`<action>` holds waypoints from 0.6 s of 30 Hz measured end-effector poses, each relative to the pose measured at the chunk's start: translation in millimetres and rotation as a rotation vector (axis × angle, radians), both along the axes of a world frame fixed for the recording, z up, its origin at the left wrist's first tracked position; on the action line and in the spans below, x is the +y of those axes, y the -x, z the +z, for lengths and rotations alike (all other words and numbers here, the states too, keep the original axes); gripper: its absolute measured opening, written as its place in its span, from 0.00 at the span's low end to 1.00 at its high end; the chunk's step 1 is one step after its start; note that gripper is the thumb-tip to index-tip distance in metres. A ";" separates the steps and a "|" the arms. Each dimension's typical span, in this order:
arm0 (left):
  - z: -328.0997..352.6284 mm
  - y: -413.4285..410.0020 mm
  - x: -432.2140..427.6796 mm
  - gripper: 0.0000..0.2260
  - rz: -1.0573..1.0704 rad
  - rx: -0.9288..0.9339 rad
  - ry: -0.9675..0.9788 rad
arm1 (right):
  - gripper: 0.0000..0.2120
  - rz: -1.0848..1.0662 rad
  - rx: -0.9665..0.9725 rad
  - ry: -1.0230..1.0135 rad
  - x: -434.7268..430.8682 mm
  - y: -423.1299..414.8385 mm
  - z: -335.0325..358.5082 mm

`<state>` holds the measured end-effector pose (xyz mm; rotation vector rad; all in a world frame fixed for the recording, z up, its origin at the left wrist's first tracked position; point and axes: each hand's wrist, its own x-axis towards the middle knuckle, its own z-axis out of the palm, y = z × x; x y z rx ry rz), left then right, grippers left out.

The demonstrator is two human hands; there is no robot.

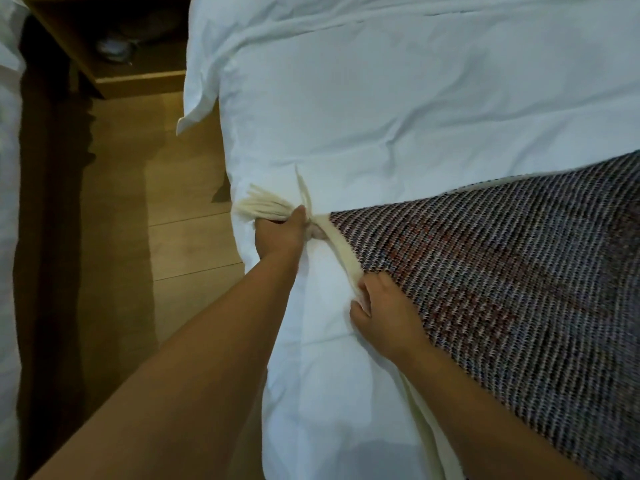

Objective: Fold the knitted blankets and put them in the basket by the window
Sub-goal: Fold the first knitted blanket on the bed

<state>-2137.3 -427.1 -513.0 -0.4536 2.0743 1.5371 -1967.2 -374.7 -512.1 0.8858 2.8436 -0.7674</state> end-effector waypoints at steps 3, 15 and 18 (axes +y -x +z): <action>0.3 -4.4 -5.3 0.22 0.114 -0.039 0.033 | 0.13 -0.046 0.054 -0.081 -5.9 -19.0 2.9; 15.1 -228.5 -33.9 0.17 -0.712 0.094 0.193 | 0.15 -0.138 0.014 -0.228 -52.1 -165.1 -8.9; 19.4 -282.0 -43.3 0.18 -0.682 0.070 0.227 | 0.19 -0.088 -0.134 -0.249 -63.8 -199.0 -12.7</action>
